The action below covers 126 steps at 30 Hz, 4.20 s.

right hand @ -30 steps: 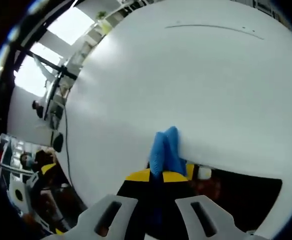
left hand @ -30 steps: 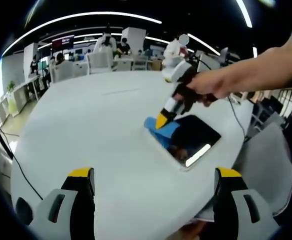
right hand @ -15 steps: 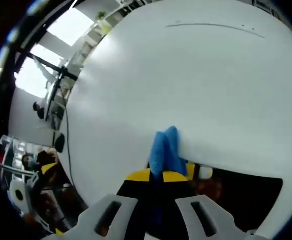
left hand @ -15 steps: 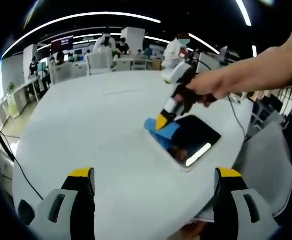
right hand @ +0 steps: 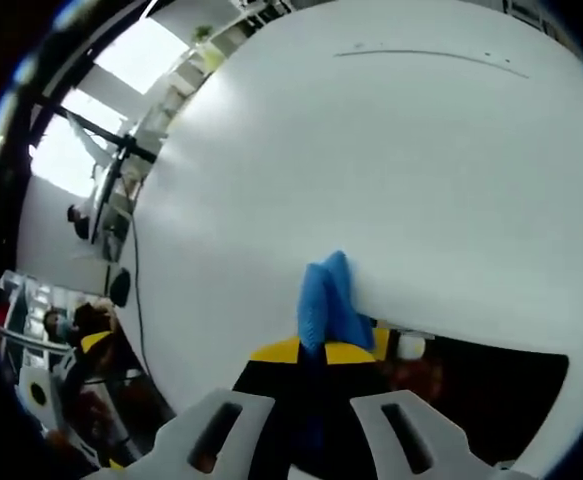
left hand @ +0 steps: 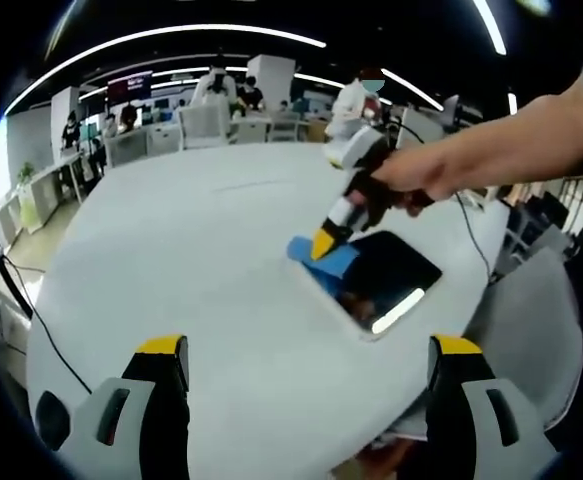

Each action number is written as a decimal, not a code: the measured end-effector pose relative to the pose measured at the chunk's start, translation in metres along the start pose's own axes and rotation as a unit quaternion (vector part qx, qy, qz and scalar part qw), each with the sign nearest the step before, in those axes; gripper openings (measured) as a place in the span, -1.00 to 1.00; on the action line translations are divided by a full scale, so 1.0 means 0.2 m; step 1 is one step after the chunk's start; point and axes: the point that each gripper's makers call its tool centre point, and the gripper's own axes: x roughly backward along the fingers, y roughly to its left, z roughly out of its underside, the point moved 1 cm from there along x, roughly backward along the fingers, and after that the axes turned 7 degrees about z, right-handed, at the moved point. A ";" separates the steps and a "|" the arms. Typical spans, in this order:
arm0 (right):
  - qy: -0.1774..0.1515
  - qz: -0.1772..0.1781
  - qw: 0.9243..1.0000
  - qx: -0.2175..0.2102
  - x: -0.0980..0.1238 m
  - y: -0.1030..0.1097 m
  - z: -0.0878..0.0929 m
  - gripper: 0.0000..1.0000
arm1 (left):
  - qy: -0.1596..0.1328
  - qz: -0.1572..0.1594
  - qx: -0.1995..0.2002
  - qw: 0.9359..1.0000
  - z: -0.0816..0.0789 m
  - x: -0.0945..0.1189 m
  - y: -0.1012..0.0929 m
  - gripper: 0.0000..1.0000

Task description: Wipe the mirror surface with the cleaning cloth until all visible marks leave the cleaned area.

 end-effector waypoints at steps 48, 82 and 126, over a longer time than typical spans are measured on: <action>0.027 -0.020 0.999 0.028 0.04 0.07 0.26 -0.98 | -0.008 -0.003 -0.004 1.000 0.00 0.02 -0.10 1.00; 0.019 -0.012 0.999 -0.036 0.12 -0.18 0.30 -0.98 | -0.009 0.002 -0.010 1.000 -0.03 0.01 -0.10 1.00; -0.002 0.006 0.997 -0.079 0.27 -0.59 0.41 -0.98 | -0.006 0.017 -0.022 1.000 -0.08 -0.09 -0.16 1.00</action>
